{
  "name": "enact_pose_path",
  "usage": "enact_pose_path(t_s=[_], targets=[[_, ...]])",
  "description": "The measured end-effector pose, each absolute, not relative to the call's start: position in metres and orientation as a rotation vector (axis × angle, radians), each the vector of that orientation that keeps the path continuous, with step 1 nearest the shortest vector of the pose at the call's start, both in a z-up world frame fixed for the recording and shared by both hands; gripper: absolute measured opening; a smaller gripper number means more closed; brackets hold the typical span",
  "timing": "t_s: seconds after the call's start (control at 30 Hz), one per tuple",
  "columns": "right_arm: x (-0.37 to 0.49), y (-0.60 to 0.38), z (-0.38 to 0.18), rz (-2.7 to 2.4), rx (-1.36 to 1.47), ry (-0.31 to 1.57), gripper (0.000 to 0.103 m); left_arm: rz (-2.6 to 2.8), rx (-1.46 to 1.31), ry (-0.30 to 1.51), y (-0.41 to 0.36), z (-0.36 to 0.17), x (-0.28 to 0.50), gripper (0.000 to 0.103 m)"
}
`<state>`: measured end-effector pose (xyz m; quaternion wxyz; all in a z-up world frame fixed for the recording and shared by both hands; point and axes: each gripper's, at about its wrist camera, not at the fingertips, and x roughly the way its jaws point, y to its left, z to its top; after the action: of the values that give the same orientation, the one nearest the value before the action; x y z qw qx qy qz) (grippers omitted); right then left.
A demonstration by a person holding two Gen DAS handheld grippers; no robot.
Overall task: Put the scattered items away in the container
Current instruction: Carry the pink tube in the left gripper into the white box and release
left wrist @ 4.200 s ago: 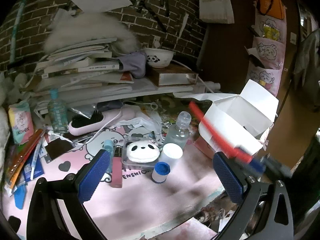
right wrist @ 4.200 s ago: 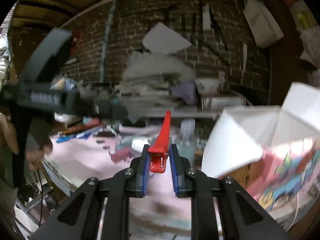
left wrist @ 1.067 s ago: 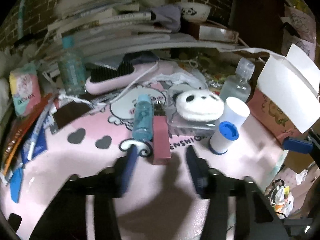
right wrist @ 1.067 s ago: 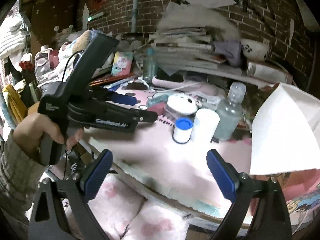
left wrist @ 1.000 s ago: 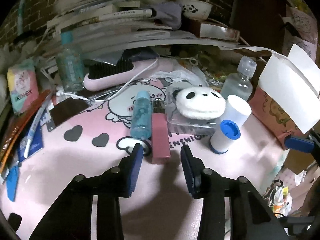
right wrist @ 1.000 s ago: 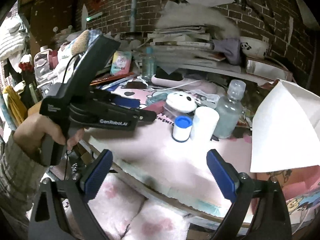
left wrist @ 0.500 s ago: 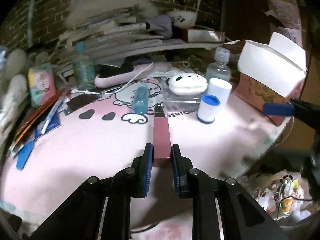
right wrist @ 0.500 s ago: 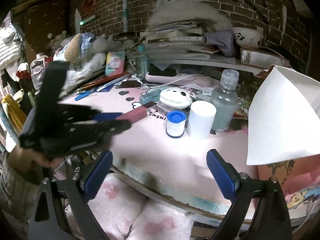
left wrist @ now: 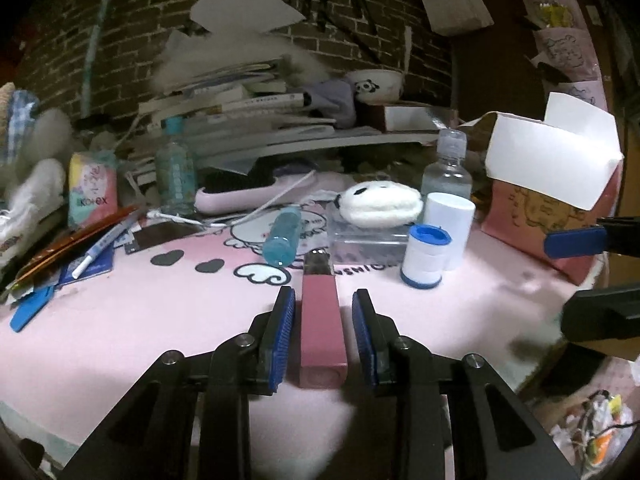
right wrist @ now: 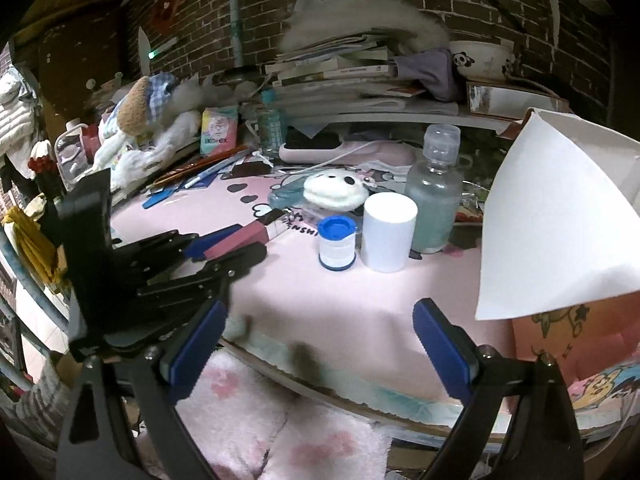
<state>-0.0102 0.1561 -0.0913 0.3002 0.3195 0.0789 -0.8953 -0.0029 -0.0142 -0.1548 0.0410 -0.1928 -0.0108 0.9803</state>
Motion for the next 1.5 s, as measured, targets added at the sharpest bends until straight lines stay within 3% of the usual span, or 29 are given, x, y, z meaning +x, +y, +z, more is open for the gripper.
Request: enact_pose_path(t_s=[0.17,0.2,0.23,0.6,1.17,1.5], targets=[[-0.013,0.158,-0.094,-2.371,0.862,0.198,0.094,3.045,-0.499,-0.049,-0.013,-0.162,-0.001,0.023],[-0.014,0.158,-0.094,-2.371,0.862,0.199,0.094,3.05,-0.483,-0.04,-0.012,-0.162,-0.001,0.014],[-0.014,0.158,-0.094,-2.373,0.86,0.2,0.094,3.049,-0.481,-0.035,-0.011,-0.162,0.0,0.013],[-0.015,0.158,-0.094,-2.381,0.855,0.189,0.094,3.025,-0.517,-0.049,-0.013,-0.149,0.005,0.013],[-0.027,0.168,-0.098,-2.551,0.825,0.079,0.094,2.52,-0.512,-0.146,0.025,-0.007,-0.05,0.013],[-0.022,0.174,-0.103,-2.527,0.847,0.011,0.094,2.206,-0.721,0.145,0.135,0.027,-0.1,0.013]])
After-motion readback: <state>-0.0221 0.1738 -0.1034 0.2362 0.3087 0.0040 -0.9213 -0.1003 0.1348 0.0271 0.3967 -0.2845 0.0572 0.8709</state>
